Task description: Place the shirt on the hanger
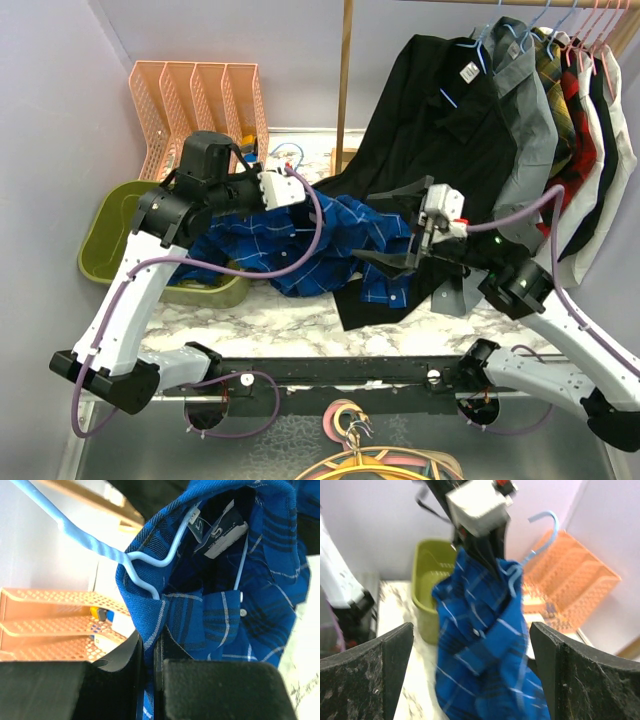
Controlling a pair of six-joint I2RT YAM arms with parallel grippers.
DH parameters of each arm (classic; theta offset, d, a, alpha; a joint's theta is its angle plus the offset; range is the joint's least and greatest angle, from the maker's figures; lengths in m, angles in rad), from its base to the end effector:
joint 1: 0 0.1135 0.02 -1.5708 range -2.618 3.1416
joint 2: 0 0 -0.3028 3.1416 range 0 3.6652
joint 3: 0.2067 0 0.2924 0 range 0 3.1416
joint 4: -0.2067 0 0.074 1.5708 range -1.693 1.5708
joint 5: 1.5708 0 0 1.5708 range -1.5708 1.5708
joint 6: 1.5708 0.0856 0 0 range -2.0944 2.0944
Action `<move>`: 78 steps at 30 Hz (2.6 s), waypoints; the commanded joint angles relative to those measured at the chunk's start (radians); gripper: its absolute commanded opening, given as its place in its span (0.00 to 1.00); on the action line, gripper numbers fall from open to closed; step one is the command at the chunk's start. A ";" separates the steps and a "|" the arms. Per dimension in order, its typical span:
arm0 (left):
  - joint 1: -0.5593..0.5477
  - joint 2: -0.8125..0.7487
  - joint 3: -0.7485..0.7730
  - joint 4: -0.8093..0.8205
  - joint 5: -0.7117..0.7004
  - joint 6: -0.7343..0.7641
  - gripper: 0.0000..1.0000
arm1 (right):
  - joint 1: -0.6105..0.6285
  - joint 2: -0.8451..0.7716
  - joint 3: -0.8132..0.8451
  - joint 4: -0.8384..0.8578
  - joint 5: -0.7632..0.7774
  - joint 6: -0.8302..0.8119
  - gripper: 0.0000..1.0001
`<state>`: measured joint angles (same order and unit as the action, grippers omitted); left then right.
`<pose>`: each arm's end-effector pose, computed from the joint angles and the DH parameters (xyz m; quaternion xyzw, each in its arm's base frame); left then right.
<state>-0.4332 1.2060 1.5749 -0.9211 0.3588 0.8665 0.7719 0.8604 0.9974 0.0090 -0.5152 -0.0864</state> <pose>0.2492 -0.1484 0.4747 0.5891 0.6313 -0.0490 0.5020 0.1460 0.2009 0.4632 -0.4383 0.4945 0.4028 0.6333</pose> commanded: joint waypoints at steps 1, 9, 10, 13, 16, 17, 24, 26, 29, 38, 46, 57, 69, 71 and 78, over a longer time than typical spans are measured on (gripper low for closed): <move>-0.028 0.002 0.079 -0.194 0.177 0.183 0.00 | -0.068 0.125 0.032 -0.318 0.006 -0.218 1.00; -0.060 -0.021 0.093 -0.211 0.171 0.195 0.00 | -0.180 0.196 0.037 -0.372 -0.289 -0.195 0.90; -0.062 -0.023 0.095 -0.211 0.171 0.191 0.00 | -0.180 0.199 0.035 -0.371 -0.296 -0.191 0.88; -0.064 -0.025 0.094 -0.207 0.168 0.177 0.00 | -0.180 0.201 0.032 -0.364 -0.359 -0.168 0.84; -0.064 -0.023 0.090 -0.198 0.162 0.168 0.00 | -0.180 0.215 0.028 -0.357 -0.395 -0.157 0.71; -0.064 -0.020 0.092 -0.196 0.163 0.162 0.00 | -0.180 0.225 0.026 -0.353 -0.397 -0.153 0.61; -0.064 0.007 0.130 -0.200 0.196 0.129 0.00 | -0.180 0.325 0.028 -0.285 -0.410 -0.156 0.15; -0.064 0.011 0.136 -0.205 0.198 0.127 0.00 | -0.180 0.345 0.037 -0.251 -0.403 -0.148 0.13; -0.064 0.015 0.138 -0.205 0.197 0.125 0.00 | -0.180 0.368 0.053 -0.196 -0.398 -0.132 0.09; -0.064 0.033 0.135 -0.197 0.211 0.103 0.00 | -0.177 0.387 0.070 0.032 -0.437 0.044 0.01; -0.065 0.058 0.159 -0.191 0.225 0.081 0.00 | -0.177 0.411 0.069 0.155 -0.503 0.174 0.12; -0.064 0.067 0.178 -0.188 0.222 0.074 0.00 | -0.177 0.476 0.071 0.145 -0.508 0.170 0.01; -0.064 0.076 0.134 -0.047 0.076 -0.069 0.57 | -0.175 0.365 -0.067 0.242 -0.181 0.368 0.01; -0.064 0.070 0.115 0.005 -0.035 -0.115 0.97 | -0.175 0.307 -0.102 0.193 -0.083 0.379 0.01; -0.064 0.046 0.096 0.028 -0.281 -0.140 0.99 | -0.175 0.168 -0.169 0.075 0.135 0.403 0.01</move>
<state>-0.4950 1.2842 1.6638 -0.9272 0.2539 0.7666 0.5922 1.0901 0.8413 0.1188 -0.5854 0.2775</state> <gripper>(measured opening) 0.992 0.035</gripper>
